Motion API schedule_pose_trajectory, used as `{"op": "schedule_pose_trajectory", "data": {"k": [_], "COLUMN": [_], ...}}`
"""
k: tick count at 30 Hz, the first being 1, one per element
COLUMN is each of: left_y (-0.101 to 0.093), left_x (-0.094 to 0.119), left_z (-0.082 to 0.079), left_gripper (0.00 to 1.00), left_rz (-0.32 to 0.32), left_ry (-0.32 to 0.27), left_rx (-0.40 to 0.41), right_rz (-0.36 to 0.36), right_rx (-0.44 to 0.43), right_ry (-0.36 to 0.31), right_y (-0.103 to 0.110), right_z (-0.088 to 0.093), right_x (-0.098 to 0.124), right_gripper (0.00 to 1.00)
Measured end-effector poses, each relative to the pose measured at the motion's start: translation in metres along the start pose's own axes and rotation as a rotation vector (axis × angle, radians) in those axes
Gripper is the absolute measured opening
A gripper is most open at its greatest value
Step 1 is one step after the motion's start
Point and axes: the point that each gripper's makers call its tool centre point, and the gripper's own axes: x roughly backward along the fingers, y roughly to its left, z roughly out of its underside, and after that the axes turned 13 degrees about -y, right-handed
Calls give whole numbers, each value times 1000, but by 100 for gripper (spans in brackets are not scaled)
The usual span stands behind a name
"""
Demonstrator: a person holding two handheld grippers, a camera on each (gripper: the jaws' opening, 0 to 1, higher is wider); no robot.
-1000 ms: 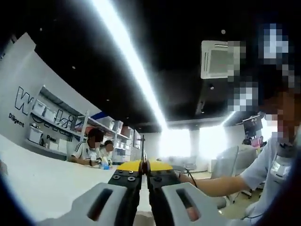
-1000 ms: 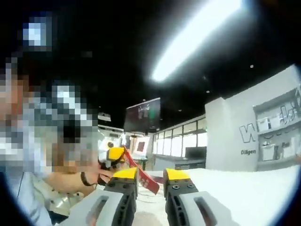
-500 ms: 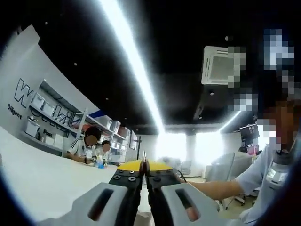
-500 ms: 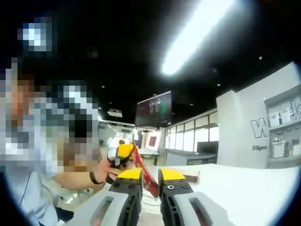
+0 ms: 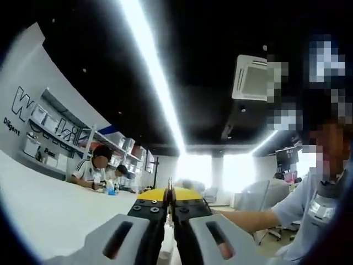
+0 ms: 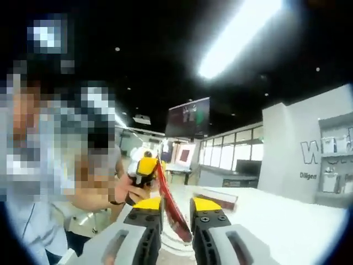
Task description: Tear open the coffee pouch, take out the coffee, and pour the coffee from the pouch into the cup
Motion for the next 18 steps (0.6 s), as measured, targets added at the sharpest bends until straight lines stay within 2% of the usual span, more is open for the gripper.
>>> {"op": "schedule_pose_trajectory", "data": {"k": [2, 3, 8, 11, 13, 14, 16, 18], "left_y": [-1, -1, -1, -2, -1, 1, -1, 1], "left_x": [-1, -1, 2, 4, 5, 6, 6, 7], "left_z": [-1, -2, -4, -3, -3, -2, 2, 2], "left_gripper": [6, 6, 5, 6, 6, 6, 6, 6], "left_rz": [-3, -4, -11, -13, -21, -27, -26, -27], "left_ry": [1, 0, 3, 2, 1, 1, 5, 11], "left_rx": [-20, -26, -42, -46, -47, -45, -43, -56], "right_rz": [-37, -40, -53, -39, 7, 34, 76, 158], "right_rx": [30, 40, 44, 27, 26, 52, 79, 66], "right_ry": [9, 8, 7, 4, -32, -46, -85, -139], "right_y": [5, 6, 7, 8, 5, 2, -1, -10], "right_z": [1, 1, 1, 1, -3, -6, -12, -16], "right_x": [-1, -2, -3, -3, -2, 0, 7, 18], "right_gripper": [7, 5, 3, 7, 18, 22, 23, 23]}}
